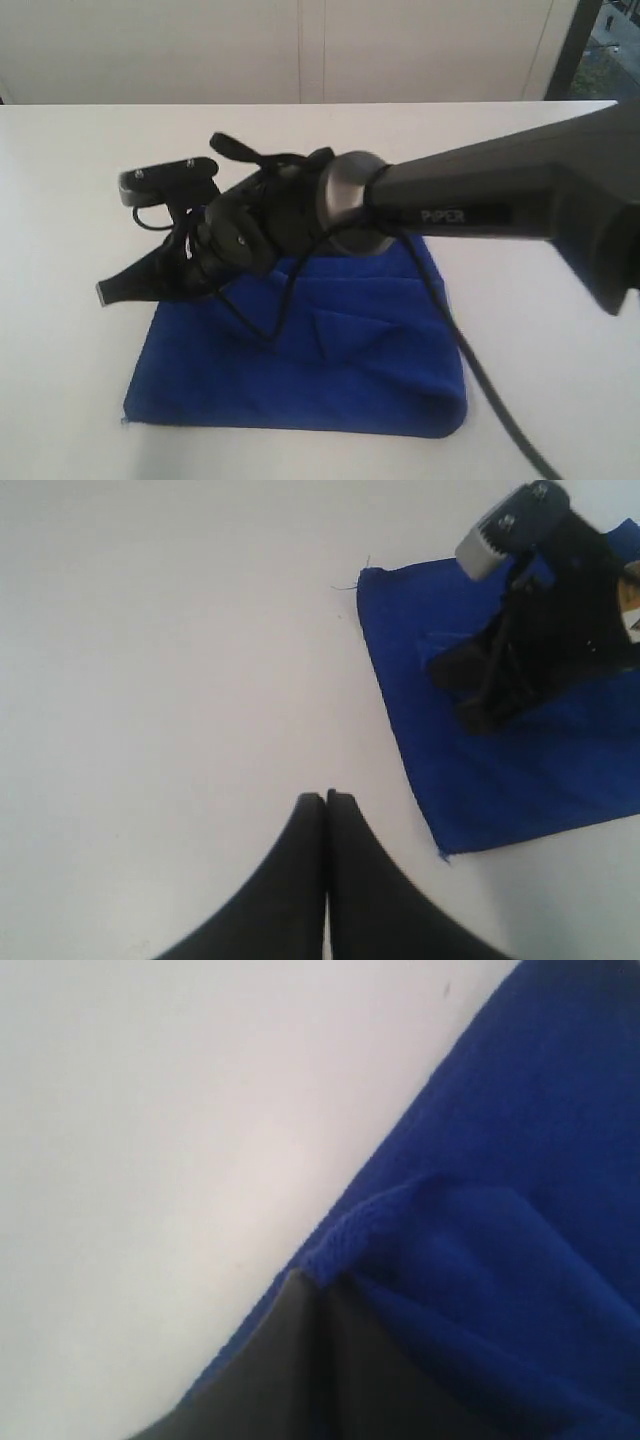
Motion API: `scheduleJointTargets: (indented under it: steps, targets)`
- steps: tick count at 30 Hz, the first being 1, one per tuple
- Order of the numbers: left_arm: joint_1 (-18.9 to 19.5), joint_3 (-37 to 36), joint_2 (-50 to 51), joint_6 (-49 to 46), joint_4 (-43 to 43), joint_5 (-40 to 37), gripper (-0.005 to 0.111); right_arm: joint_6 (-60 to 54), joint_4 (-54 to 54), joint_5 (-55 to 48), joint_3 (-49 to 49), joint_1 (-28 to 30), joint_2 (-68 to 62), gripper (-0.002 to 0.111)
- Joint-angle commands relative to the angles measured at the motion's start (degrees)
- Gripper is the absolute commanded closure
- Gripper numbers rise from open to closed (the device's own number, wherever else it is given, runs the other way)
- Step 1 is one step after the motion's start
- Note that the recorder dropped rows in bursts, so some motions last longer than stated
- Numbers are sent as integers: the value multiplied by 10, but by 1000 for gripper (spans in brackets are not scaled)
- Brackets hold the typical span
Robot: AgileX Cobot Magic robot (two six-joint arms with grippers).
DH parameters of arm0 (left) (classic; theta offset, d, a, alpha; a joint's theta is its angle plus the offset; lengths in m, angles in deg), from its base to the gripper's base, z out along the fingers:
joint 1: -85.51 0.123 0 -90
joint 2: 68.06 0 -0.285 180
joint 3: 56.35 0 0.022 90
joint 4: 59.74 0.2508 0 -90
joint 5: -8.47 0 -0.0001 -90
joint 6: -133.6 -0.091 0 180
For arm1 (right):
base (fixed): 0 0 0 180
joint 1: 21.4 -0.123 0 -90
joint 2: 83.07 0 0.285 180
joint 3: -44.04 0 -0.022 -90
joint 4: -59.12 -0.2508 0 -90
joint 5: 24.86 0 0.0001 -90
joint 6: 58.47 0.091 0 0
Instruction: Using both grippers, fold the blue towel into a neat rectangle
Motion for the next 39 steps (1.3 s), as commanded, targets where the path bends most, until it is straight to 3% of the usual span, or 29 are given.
scheduleJointTargets:
  steps: [1, 16, 19, 23, 25, 34, 39]
  targets:
    - [2, -3, -4, 1, -4, -5, 107, -1, 7, 0, -15, -6, 31, 108]
    - [2, -3, -4, 1, -4, -5, 107, -6, 6, 96, -17, -19, -92, 107]
    - [2, -3, -4, 1, -4, -5, 107, -6, 6, 96, -17, -19, -90, 94]
    - [2, -3, -4, 1, -4, -5, 107, -6, 6, 82, -17, -19, -67, 65]
    - [2, -3, -4, 1, -4, -5, 107, -6, 6, 63, -17, -18, -44, 60]
    - [2, -3, -4, 1, -4, -5, 107, -72, 17, -68, -17, 19, 63, 63]
    - [2, -3, -4, 1, -4, -5, 107, -97, 105, -142, -17, 65, 68, 90]
